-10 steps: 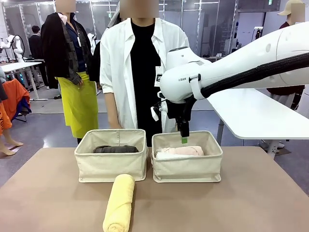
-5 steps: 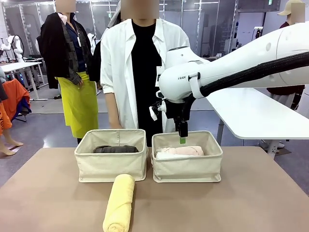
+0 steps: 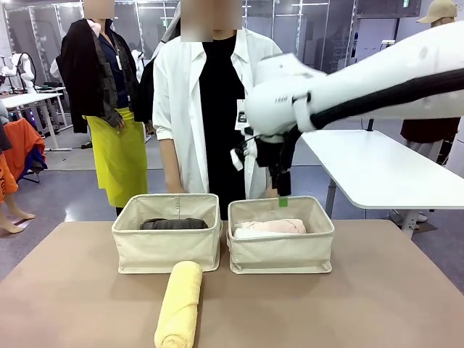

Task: Divide the towels into two baskets.
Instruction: Pick up one hotel-folded towel from the bottom of the table and place it in the Fabric basket indicated by the person.

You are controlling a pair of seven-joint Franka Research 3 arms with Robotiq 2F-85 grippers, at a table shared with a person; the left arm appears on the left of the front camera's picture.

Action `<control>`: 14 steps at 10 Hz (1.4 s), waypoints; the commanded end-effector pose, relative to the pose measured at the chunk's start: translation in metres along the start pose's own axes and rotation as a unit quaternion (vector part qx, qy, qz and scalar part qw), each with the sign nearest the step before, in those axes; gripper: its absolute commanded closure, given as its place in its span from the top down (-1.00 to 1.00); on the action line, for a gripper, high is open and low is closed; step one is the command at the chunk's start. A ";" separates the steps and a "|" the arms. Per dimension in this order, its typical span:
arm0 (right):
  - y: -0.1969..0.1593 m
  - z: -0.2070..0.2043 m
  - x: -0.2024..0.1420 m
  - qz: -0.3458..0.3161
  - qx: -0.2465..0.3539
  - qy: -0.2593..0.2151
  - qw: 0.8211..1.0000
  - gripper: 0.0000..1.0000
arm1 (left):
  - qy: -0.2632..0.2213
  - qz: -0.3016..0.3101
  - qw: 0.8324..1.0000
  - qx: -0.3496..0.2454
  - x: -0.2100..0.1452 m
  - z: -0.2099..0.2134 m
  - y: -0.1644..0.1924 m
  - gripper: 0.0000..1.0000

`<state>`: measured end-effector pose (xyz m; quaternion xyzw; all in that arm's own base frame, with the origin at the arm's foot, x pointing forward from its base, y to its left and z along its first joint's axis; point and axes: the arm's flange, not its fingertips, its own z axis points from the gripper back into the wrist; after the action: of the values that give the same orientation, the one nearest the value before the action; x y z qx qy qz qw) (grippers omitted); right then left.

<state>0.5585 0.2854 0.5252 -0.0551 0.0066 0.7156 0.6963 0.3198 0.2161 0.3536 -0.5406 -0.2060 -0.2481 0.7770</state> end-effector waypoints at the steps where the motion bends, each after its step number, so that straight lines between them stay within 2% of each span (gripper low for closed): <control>1: 0.041 0.020 -0.042 -0.043 0.032 -0.040 0.998 1.00 | -0.002 0.000 1.000 0.000 -0.002 0.001 -0.005 0.92; 2: 0.053 0.020 -0.067 -0.085 0.063 -0.066 0.992 1.00 | -0.002 0.000 1.000 0.000 -0.002 0.001 -0.005 0.92; 3: 0.067 0.013 -0.099 -0.140 0.094 -0.117 0.979 1.00 | -0.002 0.000 1.000 0.000 -0.002 0.001 -0.005 0.92; 4: 0.086 0.001 -0.137 -0.209 0.129 -0.190 0.950 1.00 | -0.002 0.000 1.000 0.000 -0.002 0.001 -0.005 0.92; 5: 0.100 -0.011 -0.167 -0.263 0.165 -0.259 0.915 1.00 | -0.002 0.000 1.000 0.000 -0.002 0.001 -0.005 0.92; 6: 0.115 -0.027 -0.198 -0.328 0.200 -0.300 0.873 1.00 | -0.002 0.000 1.000 0.000 -0.002 0.001 -0.005 0.92; 7: 0.129 -0.047 -0.233 -0.385 0.219 -0.332 0.833 1.00 | -0.002 0.000 1.000 0.000 -0.002 0.001 -0.005 0.92; 8: 0.146 -0.072 -0.280 -0.450 0.245 -0.356 0.781 1.00 | -0.002 0.000 1.000 0.000 -0.002 0.001 -0.005 0.92; 9: 0.162 -0.094 -0.320 -0.485 0.274 -0.396 0.730 1.00 | -0.002 0.000 1.000 0.000 -0.002 0.001 -0.005 0.92; 10: 0.179 -0.109 -0.352 -0.514 0.302 -0.411 0.690 1.00 | -0.002 0.000 1.000 0.000 -0.002 0.001 -0.005 0.92; 11: 0.193 -0.119 -0.377 -0.509 0.316 -0.447 0.664 1.00 | -0.002 0.000 1.000 0.000 -0.002 0.001 -0.005 0.92; 12: 0.207 -0.131 -0.402 -0.524 0.337 -0.464 0.629 1.00 | -0.002 0.000 1.000 0.000 -0.002 0.001 -0.005 0.92; 13: 0.215 -0.141 -0.417 -0.538 0.348 -0.474 0.605 1.00 | -0.002 0.000 1.000 0.000 -0.002 0.001 -0.005 0.92; 14: 0.219 -0.148 -0.427 -0.552 0.358 -0.466 0.592 1.00 | -0.002 0.000 1.000 0.000 -0.002 0.001 -0.005 0.92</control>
<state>0.3532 -0.1634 0.4025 0.5338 -0.0938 0.0746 0.8371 0.3199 0.2154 0.3536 -0.5407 -0.2052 -0.2487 0.7770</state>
